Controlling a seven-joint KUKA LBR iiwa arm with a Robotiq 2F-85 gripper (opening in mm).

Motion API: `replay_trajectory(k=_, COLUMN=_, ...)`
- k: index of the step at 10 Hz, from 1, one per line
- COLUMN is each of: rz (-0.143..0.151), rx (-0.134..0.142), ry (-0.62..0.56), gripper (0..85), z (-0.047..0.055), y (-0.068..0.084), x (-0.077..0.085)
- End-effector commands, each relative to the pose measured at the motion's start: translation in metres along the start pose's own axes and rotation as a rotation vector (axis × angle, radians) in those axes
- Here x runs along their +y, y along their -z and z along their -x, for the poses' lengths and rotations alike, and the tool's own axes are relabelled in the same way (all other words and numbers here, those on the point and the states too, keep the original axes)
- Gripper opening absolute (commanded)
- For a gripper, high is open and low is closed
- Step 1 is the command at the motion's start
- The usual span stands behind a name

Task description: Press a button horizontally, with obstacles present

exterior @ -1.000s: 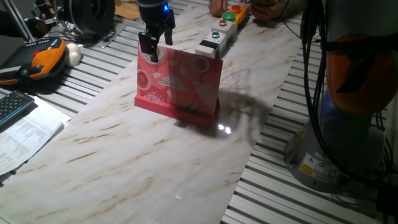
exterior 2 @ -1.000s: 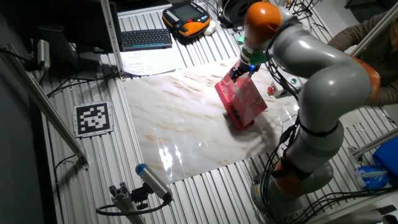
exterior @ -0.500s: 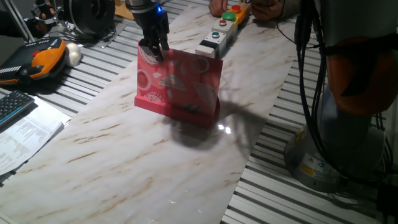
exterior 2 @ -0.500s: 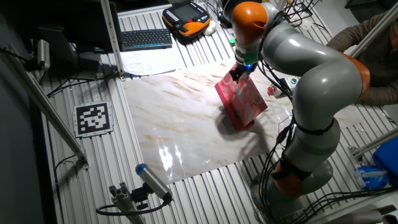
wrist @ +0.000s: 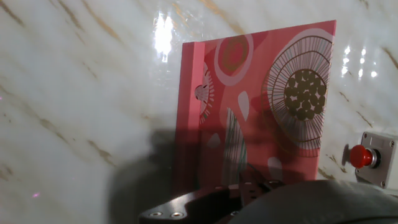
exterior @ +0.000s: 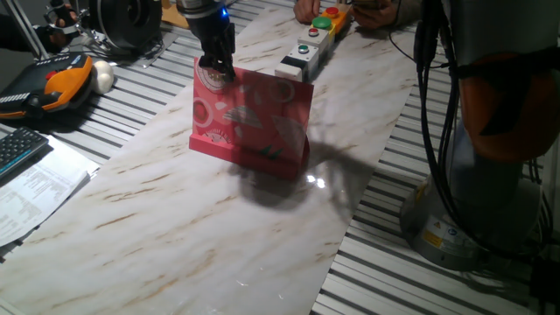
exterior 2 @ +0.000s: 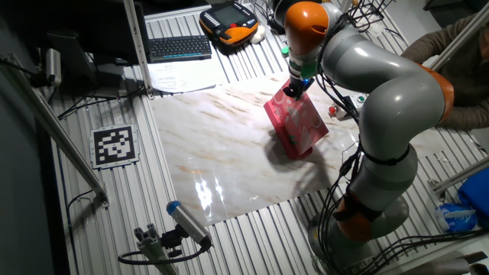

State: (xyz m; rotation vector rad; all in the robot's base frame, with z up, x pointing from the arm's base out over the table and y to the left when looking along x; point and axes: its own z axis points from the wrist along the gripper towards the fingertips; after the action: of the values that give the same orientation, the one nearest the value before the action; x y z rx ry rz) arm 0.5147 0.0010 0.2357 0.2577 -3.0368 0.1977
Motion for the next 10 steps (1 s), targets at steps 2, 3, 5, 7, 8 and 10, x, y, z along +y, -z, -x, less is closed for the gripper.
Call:
replay_trajectory(k=2, rz=0.000, rx=0.001, ry=0.002, gripper=0.0, z=0.0000, y=0.0000, x=0.0000)
replay_trajectory(k=3, rz=0.001, rx=0.003, ry=0.002, gripper=0.0, z=0.0001, y=0.0000, x=0.0000)
replay_trajectory(k=5, rz=0.002, rx=0.000, ry=-0.001, gripper=0.0, z=0.0001, y=0.0001, x=0.0000)
replay_trajectory(k=7, rz=0.000, rx=-0.002, ry=-0.044, gripper=0.0, z=0.0001, y=0.0001, x=0.0000)
replay_trajectory(k=8, rz=0.014, rx=-0.011, ry=-0.050, gripper=0.0, z=0.0001, y=0.0001, x=0.0000)
replay_trajectory(k=10, rz=0.063, rx=-0.024, ry=-0.061, gripper=0.0, z=0.0001, y=0.0001, x=0.0000)
